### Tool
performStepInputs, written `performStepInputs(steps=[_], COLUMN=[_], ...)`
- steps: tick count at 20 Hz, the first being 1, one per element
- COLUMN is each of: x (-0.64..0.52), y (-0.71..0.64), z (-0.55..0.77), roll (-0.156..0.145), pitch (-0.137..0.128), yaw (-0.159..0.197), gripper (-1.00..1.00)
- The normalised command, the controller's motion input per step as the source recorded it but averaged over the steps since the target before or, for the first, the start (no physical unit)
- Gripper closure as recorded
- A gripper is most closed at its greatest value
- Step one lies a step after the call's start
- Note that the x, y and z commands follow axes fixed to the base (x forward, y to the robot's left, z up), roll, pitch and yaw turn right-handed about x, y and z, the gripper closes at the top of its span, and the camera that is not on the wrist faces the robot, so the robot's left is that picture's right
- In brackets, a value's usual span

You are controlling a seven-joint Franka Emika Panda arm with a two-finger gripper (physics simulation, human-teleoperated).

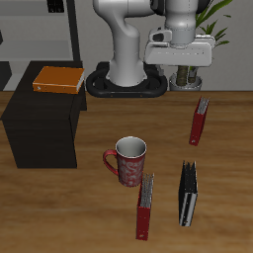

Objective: Place the orange book flat on top of the shelf and place the left red book flat on top of the shelf

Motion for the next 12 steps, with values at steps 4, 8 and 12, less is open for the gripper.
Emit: performStepInputs(steps=[4, 8, 12], x=[0.03, 0.00, 0.14], y=[0.52, 0.42, 0.19], z=[-0.07, -0.16, -0.10], roll=[0.081, 0.072, 0.016], pitch=[0.025, 0.017, 0.016], yaw=[-0.054, -0.028, -0.047], gripper=[-1.00, -1.00, -1.00])
